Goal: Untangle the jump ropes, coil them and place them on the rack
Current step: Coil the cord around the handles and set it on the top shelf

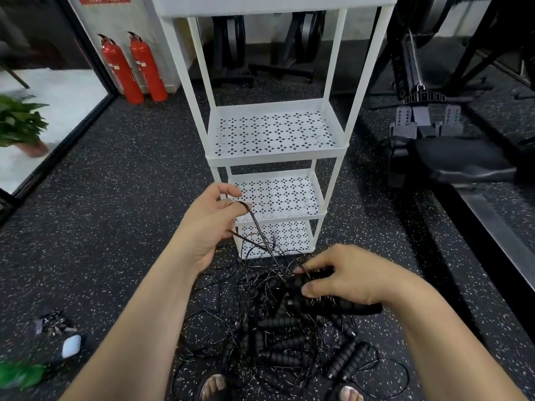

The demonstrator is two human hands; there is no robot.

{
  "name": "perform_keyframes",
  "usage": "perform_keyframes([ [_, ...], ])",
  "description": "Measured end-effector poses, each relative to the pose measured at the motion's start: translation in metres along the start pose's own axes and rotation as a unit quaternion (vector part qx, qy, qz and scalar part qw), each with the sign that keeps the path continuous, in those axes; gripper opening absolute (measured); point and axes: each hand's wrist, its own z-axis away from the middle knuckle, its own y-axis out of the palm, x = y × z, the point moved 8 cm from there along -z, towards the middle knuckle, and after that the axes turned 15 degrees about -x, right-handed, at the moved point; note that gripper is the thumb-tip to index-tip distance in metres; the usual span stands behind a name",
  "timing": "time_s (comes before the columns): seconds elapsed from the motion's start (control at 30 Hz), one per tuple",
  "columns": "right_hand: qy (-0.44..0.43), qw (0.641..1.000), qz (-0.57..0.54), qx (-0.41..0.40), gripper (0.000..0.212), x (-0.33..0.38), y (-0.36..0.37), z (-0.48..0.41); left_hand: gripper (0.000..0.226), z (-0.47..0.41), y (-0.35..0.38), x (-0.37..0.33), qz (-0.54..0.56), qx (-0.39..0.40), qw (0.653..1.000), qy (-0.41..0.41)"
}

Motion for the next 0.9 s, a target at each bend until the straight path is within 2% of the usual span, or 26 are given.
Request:
perform_keyframes([
  [0.1, 0.000, 1.000, 0.027, -0.002, 0.048, -0.002, 0.001, -0.002, 0.033, 0.004, -0.016, -0.021, -0.163, -0.116, 0.967, 0.158],
  [0.17, -0.001, 1.000, 0.030, 0.009, 0.046, -0.001, 0.002, -0.002, 0.031, 0.009, -0.018, -0.026, -0.205, -0.138, 0.949, 0.198],
  [0.23, -0.009, 0.999, 0.001, 0.038, 0.039, 0.006, 0.004, 0.003, 0.030, 0.005, -0.015, -0.020, -0.164, -0.126, 0.964, 0.169],
  [0.33, -0.027, 0.993, -0.053, 0.099, 0.030, 0.019, 0.011, 0.015, 0.030, -0.003, -0.007, -0.002, -0.062, -0.090, 0.993, 0.053],
  [0.43, -0.041, 0.990, -0.062, 0.118, 0.029, 0.024, 0.013, 0.020, 0.043, -0.002, 0.000, 0.009, -0.057, -0.056, 0.997, 0.008],
  [0.5, -0.036, 0.992, -0.061, 0.105, 0.028, 0.023, 0.009, 0.019, 0.047, 0.002, 0.002, 0.000, -0.066, -0.042, 0.996, 0.045],
  [0.6, -0.012, 0.991, -0.100, 0.091, 0.027, 0.018, 0.004, 0.015, 0.034, 0.012, 0.003, -0.017, -0.044, -0.043, 0.993, 0.097],
  [0.67, 0.000, 0.989, -0.124, 0.077, 0.026, 0.016, 0.001, 0.013, 0.040, 0.022, 0.008, -0.025, -0.061, -0.021, 0.988, 0.143],
  [0.73, 0.002, 0.989, -0.130, 0.068, 0.024, 0.015, -0.001, 0.011, 0.049, 0.036, 0.019, -0.033, -0.099, 0.000, 0.970, 0.221],
  [0.8, 0.007, 0.989, -0.129, 0.066, 0.022, 0.015, -0.002, 0.010, 0.048, 0.051, 0.031, -0.041, -0.115, 0.018, 0.951, 0.287],
  [0.9, -0.001, 0.993, -0.099, 0.060, 0.022, 0.016, -0.005, 0.009, 0.047, 0.074, 0.049, -0.051, -0.108, 0.066, 0.934, 0.334],
])
